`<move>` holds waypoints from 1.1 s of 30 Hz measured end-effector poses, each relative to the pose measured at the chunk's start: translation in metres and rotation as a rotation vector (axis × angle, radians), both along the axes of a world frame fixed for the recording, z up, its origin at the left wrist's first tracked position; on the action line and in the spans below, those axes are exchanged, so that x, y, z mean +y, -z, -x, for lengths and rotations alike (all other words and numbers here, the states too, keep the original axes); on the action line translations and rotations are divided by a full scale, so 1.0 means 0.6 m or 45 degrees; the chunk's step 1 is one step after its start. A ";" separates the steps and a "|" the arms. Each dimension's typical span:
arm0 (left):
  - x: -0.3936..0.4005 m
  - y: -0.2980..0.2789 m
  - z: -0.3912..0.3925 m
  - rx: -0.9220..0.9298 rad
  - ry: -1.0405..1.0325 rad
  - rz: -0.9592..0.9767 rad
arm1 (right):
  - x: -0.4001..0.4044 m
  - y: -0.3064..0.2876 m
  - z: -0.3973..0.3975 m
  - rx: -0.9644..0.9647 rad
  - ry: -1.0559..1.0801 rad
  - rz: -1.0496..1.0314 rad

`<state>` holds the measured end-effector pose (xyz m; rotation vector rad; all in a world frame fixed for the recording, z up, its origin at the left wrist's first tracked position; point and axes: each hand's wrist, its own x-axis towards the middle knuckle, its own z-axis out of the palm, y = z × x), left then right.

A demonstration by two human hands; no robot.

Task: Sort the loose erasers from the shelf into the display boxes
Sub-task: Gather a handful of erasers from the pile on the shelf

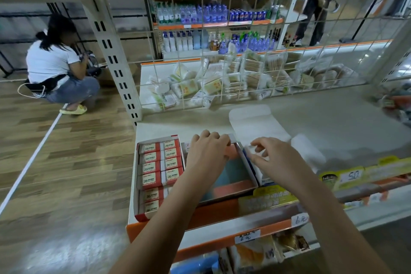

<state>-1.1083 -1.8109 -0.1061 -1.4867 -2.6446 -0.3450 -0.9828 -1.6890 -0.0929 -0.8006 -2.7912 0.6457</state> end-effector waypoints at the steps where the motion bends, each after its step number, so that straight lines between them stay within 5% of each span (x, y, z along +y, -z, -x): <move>1: 0.003 0.003 -0.001 0.011 0.012 0.015 | -0.003 0.002 -0.004 -0.013 0.008 0.060; 19: 0.023 -0.001 -0.018 0.032 -0.028 -0.009 | 0.001 -0.002 -0.023 0.024 -0.064 0.289; 28: 0.159 -0.077 -0.142 -0.012 0.149 -0.220 | 0.162 -0.042 -0.144 -0.047 -0.052 -0.497; 33: 0.307 -0.085 -0.283 -0.057 0.270 -0.166 | 0.274 -0.053 -0.279 -0.192 0.170 -0.533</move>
